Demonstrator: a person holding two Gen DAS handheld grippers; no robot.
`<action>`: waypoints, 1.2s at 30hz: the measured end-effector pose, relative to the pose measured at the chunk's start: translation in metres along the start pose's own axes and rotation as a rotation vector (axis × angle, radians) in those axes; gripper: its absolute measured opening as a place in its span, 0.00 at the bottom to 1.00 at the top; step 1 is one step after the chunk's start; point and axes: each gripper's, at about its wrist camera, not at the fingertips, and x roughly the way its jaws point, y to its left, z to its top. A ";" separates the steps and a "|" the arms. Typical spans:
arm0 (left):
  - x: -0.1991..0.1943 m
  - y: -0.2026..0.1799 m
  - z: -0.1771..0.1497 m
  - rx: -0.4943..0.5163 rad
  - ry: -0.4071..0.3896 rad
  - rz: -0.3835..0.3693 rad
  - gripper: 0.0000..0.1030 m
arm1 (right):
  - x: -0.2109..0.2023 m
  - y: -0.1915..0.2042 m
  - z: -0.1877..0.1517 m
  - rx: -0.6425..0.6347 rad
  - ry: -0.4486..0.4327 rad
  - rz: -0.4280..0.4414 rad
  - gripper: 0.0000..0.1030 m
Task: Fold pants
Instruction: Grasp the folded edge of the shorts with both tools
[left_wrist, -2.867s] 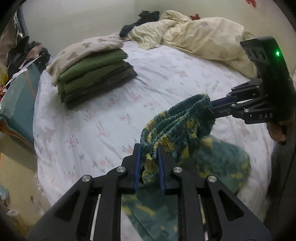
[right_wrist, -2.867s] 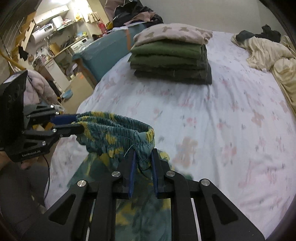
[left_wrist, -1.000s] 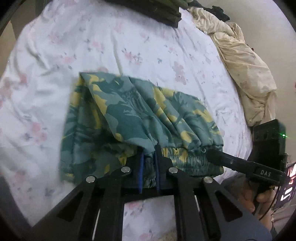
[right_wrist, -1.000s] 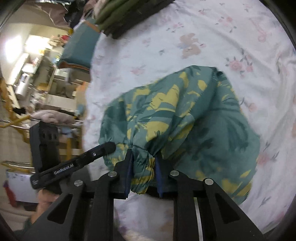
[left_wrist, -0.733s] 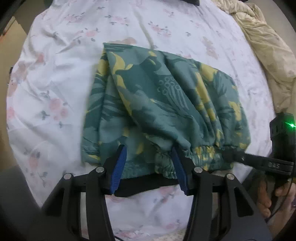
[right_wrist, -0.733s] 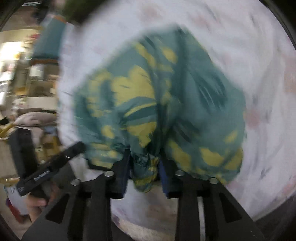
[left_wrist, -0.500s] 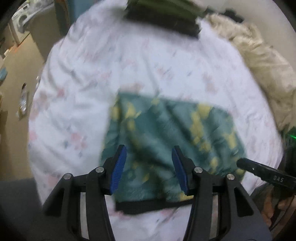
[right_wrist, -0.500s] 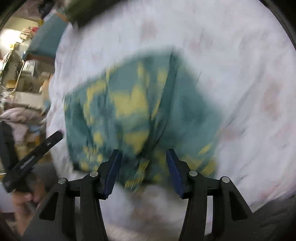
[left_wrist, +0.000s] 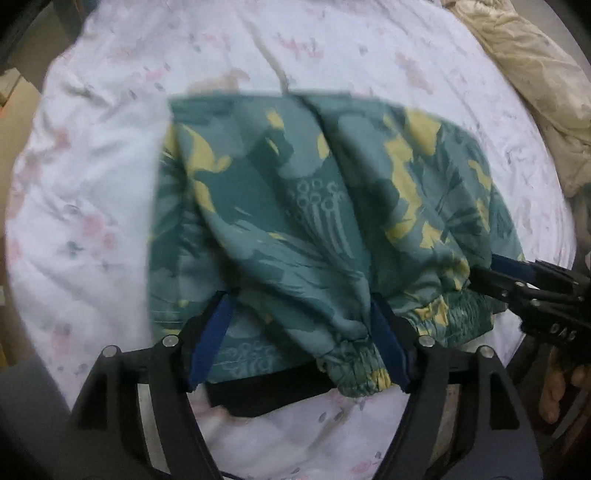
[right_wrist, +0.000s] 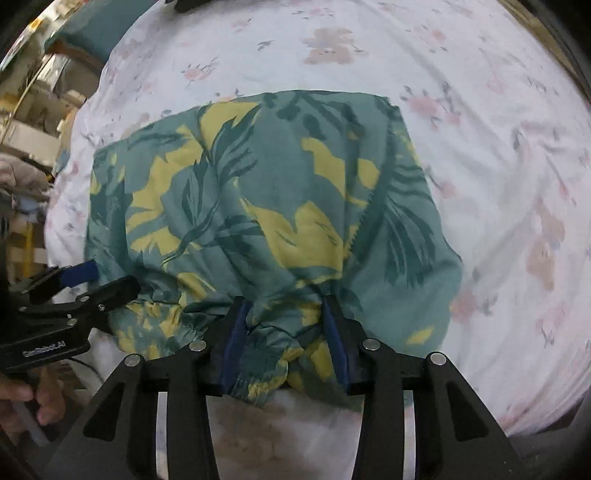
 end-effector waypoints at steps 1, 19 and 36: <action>-0.008 0.003 0.001 -0.007 -0.020 -0.010 0.70 | -0.007 -0.005 0.001 0.022 -0.014 0.032 0.51; 0.004 0.083 0.085 -0.320 -0.137 -0.071 0.62 | -0.002 -0.108 0.104 0.308 -0.106 0.209 0.52; -0.004 0.071 0.108 -0.266 -0.246 -0.041 0.12 | -0.009 -0.089 0.114 0.166 -0.194 0.096 0.03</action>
